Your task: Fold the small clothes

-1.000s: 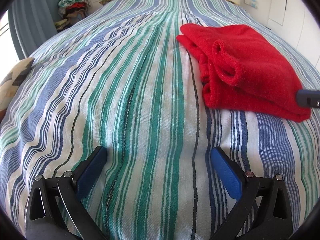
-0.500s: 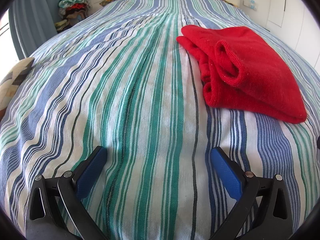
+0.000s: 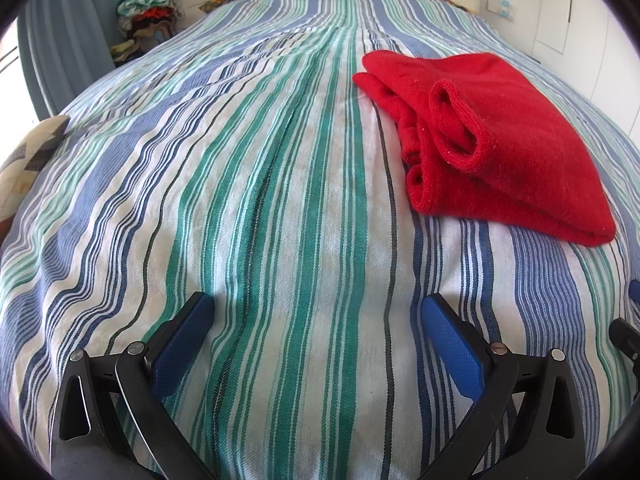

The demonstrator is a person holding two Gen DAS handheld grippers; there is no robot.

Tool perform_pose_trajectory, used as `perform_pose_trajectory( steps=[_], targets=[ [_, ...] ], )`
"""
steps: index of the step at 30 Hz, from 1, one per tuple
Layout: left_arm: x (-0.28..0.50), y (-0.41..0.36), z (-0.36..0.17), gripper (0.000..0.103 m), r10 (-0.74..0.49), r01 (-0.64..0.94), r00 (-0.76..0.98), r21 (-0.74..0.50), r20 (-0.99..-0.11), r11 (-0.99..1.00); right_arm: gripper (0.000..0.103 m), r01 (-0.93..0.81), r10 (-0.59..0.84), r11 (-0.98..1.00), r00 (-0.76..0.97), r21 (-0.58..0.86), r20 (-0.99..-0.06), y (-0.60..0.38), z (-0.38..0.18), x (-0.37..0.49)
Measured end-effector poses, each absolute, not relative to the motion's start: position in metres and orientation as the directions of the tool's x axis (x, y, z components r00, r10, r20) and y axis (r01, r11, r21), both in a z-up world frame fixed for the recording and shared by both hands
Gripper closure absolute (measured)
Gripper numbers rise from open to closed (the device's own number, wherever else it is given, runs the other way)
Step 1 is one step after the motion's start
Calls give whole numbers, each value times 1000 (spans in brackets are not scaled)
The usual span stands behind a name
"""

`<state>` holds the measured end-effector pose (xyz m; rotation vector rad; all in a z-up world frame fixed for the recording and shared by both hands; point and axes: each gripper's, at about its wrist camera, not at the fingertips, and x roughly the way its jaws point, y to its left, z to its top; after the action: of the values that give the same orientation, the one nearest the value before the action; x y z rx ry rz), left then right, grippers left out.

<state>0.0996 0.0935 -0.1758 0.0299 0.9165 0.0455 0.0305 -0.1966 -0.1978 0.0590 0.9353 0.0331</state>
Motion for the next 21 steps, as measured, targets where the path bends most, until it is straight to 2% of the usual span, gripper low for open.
perform_pose_trajectory(
  steps=[14, 16, 21],
  targets=[
    [100, 102, -163, 2, 16, -41, 588, -9, -809, 999, 6, -23, 81, 996, 595, 84, -799, -193, -204, 30],
    [93, 104, -150, 2, -18, -31, 623, -48, -782, 998, 5, -27, 88, 996, 594, 89, -799, -193, -204, 30],
    [77, 101, -98, 1, -136, 25, 762, -181, -633, 983, 4, -31, 96, 995, 593, 97, -800, -194, -205, 31]
  ],
)
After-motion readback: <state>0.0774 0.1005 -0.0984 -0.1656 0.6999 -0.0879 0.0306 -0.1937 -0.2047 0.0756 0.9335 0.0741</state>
